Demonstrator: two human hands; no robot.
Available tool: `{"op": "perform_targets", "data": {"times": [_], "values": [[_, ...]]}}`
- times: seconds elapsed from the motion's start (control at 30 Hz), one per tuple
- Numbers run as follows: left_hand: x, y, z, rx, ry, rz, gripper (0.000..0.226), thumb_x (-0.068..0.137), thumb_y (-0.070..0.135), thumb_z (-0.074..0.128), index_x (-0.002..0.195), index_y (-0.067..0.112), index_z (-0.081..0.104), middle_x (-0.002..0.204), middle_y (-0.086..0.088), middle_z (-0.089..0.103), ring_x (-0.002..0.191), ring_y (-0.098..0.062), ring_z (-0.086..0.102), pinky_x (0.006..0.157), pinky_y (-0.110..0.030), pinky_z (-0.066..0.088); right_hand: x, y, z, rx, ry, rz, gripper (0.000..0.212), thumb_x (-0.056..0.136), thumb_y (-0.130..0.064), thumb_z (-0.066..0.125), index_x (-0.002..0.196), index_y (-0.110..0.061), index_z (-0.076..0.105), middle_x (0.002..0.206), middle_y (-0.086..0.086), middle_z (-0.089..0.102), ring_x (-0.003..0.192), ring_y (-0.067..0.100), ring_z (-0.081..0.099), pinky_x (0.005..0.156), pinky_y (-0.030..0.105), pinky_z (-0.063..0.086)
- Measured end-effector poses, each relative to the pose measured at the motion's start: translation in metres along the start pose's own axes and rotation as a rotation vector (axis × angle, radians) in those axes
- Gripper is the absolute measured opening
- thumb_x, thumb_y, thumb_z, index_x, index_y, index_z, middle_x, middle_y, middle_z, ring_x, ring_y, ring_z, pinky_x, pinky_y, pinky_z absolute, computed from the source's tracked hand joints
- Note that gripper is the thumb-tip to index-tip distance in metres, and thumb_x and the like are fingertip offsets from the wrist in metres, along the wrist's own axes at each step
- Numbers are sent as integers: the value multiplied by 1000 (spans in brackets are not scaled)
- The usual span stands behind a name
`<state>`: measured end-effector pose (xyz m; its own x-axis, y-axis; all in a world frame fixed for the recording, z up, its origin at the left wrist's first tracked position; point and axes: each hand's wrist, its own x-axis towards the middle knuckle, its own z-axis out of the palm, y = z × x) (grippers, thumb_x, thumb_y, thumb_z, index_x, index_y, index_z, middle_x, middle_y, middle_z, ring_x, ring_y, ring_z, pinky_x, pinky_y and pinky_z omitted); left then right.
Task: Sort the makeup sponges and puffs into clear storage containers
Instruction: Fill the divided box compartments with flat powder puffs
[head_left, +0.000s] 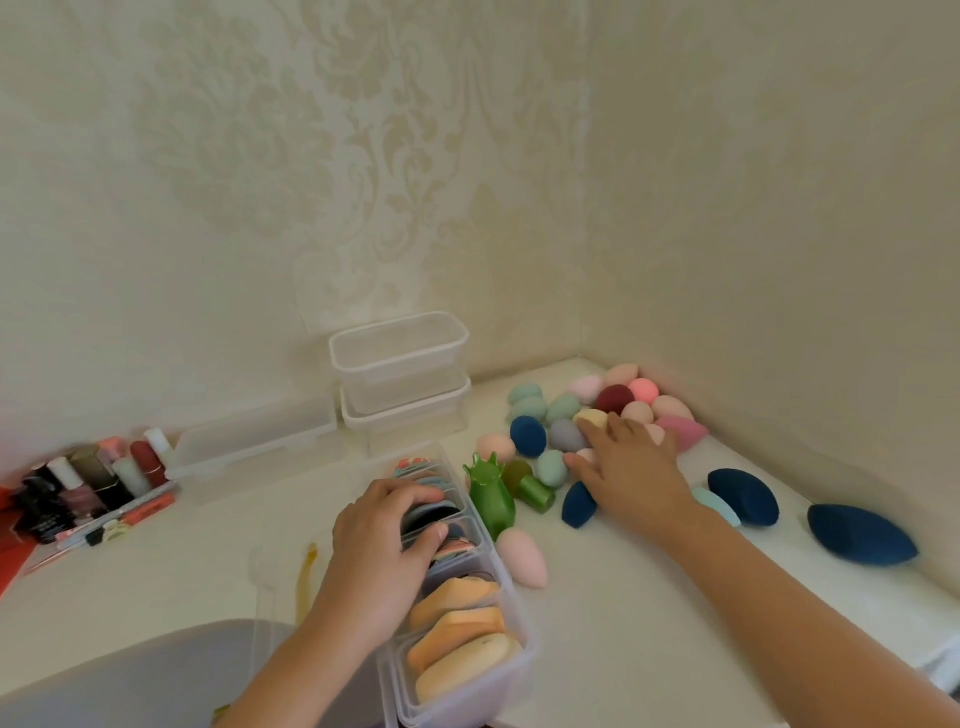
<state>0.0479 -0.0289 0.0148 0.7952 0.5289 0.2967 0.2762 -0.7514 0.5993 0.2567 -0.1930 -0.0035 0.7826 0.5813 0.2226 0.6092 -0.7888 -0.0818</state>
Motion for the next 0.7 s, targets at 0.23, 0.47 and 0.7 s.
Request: {"op": "perform_targets", "data": {"times": [0.23, 0.47, 0.7], "values": [[-1, 3, 2, 6, -5, -20, 25, 86, 26, 63, 105, 40, 58, 111, 18, 49, 111, -16, 48, 102, -38, 38, -6, -15, 0, 58, 36, -148, 71, 83, -61, -3, 142, -37, 29, 151, 8, 29, 138, 21, 27, 108, 55, 12], [-1, 7, 0, 2, -2, -6, 25, 85, 22, 66, 101, 39, 59, 109, 15, 52, 109, -16, 51, 102, -40, 37, -1, -15, -2, -62, 44, -30, 68, 87, -69, 16, 140, -32, 35, 151, 8, 27, 138, 32, 23, 106, 56, 12], [-2, 11, -4, -17, -33, 23, 25, 85, 23, 65, 91, 46, 57, 105, 25, 52, 109, -10, 52, 103, -40, 37, 19, 36, -28, 124, -45, 176, 35, 97, -36, 30, 107, -19, 59, 105, 6, 61, 98, 27, 54, 88, 40, 34]]}}
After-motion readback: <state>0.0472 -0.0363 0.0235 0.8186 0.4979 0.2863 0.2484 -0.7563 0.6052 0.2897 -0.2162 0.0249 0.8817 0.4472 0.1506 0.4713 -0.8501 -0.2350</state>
